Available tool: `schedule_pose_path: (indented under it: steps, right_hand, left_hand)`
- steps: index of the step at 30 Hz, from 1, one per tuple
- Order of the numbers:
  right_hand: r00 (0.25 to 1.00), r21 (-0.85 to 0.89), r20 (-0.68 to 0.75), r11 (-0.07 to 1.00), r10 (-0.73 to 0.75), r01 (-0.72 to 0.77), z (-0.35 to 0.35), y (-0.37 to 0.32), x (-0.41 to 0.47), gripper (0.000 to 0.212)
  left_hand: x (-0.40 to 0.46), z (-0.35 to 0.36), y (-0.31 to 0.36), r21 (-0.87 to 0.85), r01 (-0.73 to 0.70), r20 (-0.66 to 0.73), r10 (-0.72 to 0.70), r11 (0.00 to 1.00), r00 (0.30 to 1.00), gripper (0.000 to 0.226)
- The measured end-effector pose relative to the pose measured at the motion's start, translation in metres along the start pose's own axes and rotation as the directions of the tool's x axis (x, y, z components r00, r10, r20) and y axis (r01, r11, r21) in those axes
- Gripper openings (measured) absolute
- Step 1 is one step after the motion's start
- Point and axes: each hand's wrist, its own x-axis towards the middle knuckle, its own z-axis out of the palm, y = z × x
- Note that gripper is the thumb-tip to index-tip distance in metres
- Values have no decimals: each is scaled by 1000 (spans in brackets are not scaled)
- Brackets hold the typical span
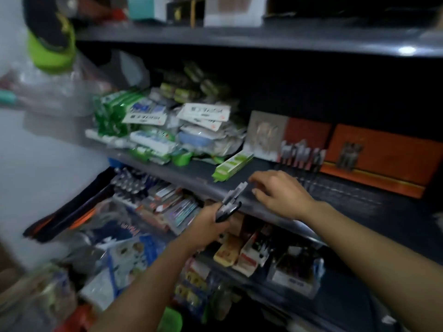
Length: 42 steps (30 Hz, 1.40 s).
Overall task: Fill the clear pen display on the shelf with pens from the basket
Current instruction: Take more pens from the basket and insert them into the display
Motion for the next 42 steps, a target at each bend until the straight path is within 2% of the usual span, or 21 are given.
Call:
schedule_pose_path:
  steps: [3, 9, 14, 21, 28, 31, 42]
  right_hand:
    - [991, -19, -73, 993, 114, -115, -40, 28, -14, 30]
    - [959, 21, -110, 965, 262, -262, -92, 74, -35, 30]
    - [940, 109, -122, 946, 319, -307, -109, 102, -41, 12]
    - [899, 210, -117, 896, 422, -393, -112, 128, -42, 11]
    - [828, 274, -235, 852, 510, -446, -122, 157, -39, 11]
    - [812, 247, -281, 856, 511, -454, -128, 171, -39, 11]
    - [870, 75, -177, 888, 460, -454, -97, 191, -23, 34]
  left_hand:
    - [32, 22, 39, -1, -88, 40, 88, 996, 995, 15]
    - [72, 60, 93, -175, -144, 148, 170, 974, 974, 15]
    - [93, 85, 118, -237, -183, 220, 236, 954, 946, 12]
    - [121, 96, 125, -163, -202, 243, 238, 966, 941, 9]
    - [145, 91, 114, -39, -174, 262, 178, 984, 949, 7]
    - [151, 88, 108, 34, -156, 253, 142, 987, 957, 10]
    - [168, 90, 107, 88, -158, 193, 138, 984, 971, 15]
